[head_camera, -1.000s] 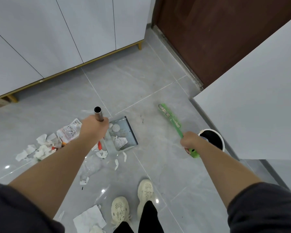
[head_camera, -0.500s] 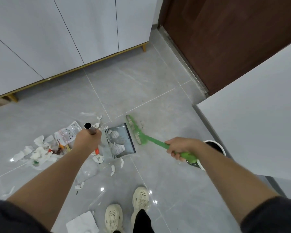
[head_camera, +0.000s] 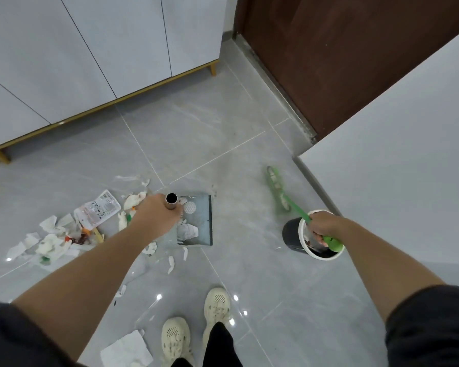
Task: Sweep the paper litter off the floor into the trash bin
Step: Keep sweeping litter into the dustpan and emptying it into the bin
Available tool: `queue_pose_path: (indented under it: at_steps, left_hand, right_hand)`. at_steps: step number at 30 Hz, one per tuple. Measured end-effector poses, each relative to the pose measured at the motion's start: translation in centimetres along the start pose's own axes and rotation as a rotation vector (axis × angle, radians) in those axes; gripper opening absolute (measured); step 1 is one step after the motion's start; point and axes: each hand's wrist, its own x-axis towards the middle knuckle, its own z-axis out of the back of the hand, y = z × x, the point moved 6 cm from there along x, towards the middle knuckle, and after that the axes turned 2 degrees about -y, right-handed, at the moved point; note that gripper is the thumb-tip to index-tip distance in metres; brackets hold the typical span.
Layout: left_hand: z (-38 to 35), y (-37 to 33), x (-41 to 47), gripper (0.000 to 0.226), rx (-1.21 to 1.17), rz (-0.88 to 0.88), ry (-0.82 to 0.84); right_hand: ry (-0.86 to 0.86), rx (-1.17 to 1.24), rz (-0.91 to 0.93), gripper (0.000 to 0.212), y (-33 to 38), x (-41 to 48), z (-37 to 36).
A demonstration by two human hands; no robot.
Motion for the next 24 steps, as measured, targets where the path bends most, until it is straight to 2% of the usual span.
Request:
queue_pose_path:
  at_steps: [2,5,8,10,12,14,16,20,24]
  left_hand:
    - [-1.3,-0.5,-0.5,0.028,0.069,-0.012,0.031]
    - [-3.1,-0.4,-0.8,0.034,0.159,-0.022,0.044]
    - [-4.1,-0.1,-1.2,0.037,0.182,-0.031,0.048]
    - [-4.1,0.3,-1.4,0.036,0.171,-0.015,0.043]
    - [-3.6,0.7,-1.6,0.033,0.106,0.018,0.028]
    - [-2.8,1.3,-1.8,0.029,0.025,0.032,0.02]
    - [-2.0,2.2,-2.0,0.037,-0.06,0.05,-0.001]
    - [1.0,4.1,-2.3,0.042,-0.188,0.139,-0.097]
    - [5.5,4.6,-2.5,0.027,-0.319,0.189,-0.186]
  right_hand:
    - [0.014,-0.057,-0.011,0.029,-0.9,0.6,-1.6]
    - [0.037,0.02,-0.026,0.019,0.2,-1.1,-4.0]
    - [0.193,0.099,-0.023,0.02,1.6,-2.6,-6.5]
    - [0.298,0.119,0.061,0.037,2.8,-3.4,-7.2]
    - [0.368,0.321,0.015,0.049,2.9,-4.5,-6.7]
    - [0.469,0.511,-0.049,0.051,2.5,-5.5,-5.5]
    - [0.546,0.59,-0.029,0.052,2.6,-6.6,-3.9]
    - [0.524,0.555,0.055,0.057,4.4,-8.3,-1.2]
    - [0.356,0.372,0.183,0.06,9.4,-9.4,0.3]
